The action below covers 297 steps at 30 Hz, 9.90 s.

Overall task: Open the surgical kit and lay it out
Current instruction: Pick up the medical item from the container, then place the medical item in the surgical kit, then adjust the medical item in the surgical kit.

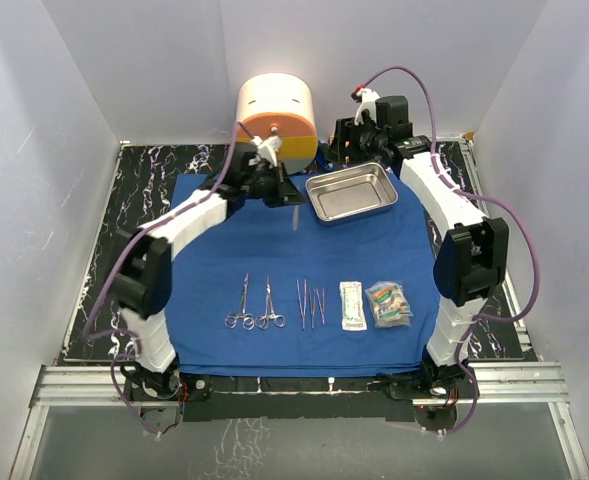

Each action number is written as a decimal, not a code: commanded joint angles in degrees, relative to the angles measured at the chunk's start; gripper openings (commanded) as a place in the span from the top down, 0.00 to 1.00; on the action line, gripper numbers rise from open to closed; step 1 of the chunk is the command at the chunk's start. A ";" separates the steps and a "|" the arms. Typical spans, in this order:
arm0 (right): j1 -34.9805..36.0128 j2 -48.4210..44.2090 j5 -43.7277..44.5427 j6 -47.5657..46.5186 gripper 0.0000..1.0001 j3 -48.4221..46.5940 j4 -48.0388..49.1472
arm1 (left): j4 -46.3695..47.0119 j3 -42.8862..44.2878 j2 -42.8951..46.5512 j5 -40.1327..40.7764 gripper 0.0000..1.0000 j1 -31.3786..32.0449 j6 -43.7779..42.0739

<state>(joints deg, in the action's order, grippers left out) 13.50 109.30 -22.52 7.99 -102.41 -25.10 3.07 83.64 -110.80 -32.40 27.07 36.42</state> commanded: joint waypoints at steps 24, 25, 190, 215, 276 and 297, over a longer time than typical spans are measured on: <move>-0.45 -15.59 -1.76 -18.26 0.45 18.79 -4.16 | -36.24 -41.99 39.37 -7.46 1.00 -24.45 -16.79; -0.49 -15.76 -1.78 -18.25 0.45 19.09 -4.04 | -36.44 -42.59 38.92 -7.31 1.00 -25.01 -16.82; -1.28 -14.93 -2.94 -18.89 0.45 23.03 -2.58 | -32.17 -42.80 37.85 15.59 0.47 -2.29 -78.68; -1.32 -15.14 -2.92 -18.97 0.44 23.10 -2.67 | -33.12 -47.24 36.15 17.64 0.47 -1.59 -85.03; -1.28 -14.17 -4.10 -18.89 0.44 22.41 -3.04 | -41.09 -36.76 40.88 17.03 0.43 -2.59 -81.09; -1.28 -14.47 -4.01 -19.15 0.44 23.16 -2.78 | -32.67 -38.37 31.15 20.80 0.44 -15.82 -89.53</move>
<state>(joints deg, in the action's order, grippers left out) 12.58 95.96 -25.89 -10.46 -78.96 -29.78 -29.95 45.74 -78.43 -12.08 12.62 -50.89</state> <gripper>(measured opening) 0.559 0.567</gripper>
